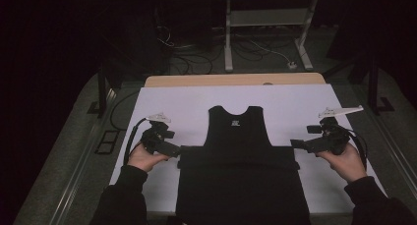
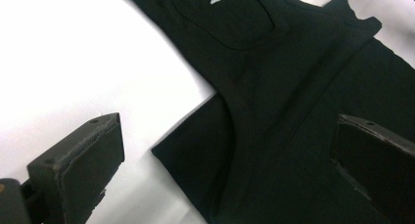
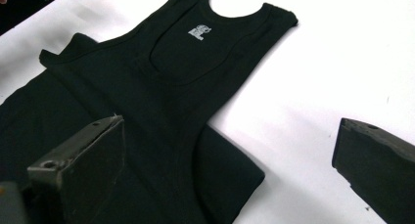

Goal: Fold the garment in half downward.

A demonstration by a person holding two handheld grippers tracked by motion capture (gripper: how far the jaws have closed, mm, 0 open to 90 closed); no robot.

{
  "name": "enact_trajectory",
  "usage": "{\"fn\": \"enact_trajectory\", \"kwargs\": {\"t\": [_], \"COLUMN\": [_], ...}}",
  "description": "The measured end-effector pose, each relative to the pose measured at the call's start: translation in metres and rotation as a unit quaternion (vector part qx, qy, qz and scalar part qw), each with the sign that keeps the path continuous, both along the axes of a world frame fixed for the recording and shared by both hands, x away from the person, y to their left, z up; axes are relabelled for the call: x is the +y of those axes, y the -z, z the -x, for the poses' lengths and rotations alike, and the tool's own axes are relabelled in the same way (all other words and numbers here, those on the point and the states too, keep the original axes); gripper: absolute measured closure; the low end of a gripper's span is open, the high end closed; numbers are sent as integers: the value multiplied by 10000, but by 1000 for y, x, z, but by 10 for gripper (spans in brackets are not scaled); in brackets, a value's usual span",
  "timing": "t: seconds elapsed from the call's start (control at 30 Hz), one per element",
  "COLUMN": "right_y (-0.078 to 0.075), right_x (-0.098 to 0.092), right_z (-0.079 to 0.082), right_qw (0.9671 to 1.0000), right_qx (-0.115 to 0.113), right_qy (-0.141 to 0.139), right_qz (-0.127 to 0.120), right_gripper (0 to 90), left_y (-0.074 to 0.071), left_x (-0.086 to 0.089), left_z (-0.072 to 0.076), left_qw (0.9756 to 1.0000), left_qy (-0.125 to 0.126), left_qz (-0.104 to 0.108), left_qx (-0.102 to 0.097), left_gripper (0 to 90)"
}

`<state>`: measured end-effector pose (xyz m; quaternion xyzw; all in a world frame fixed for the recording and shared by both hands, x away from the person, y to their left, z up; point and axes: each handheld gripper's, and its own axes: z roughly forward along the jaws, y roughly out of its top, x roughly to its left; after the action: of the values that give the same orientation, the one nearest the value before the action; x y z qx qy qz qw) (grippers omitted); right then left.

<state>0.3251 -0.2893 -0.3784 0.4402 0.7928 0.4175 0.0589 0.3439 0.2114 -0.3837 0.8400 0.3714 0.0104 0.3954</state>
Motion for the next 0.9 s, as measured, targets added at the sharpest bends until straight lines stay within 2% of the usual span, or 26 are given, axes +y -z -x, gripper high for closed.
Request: {"fn": "enact_trajectory", "kwargs": {"t": [0.33,0.5,0.9], "right_y": [-4,-5,-11], "right_x": [1,-1,0], "right_z": [-10,-15,-31], "right_qw": [10000,10000,10000], "right_qx": [-38,21,64], "right_qy": [-23,-36,-5], "right_qz": [17,-23,20], "right_gripper": [0,0,0], "left_y": [-9,-8,-11], "left_x": [-1,-3,-2], "left_z": [-10,-15,-30], "left_qw": [9999,9999,9999], "left_qy": [72,24,-9], "left_qz": [-93,-130,-169], "left_qx": [-48,15,13], "left_gripper": [0,0,0]}}
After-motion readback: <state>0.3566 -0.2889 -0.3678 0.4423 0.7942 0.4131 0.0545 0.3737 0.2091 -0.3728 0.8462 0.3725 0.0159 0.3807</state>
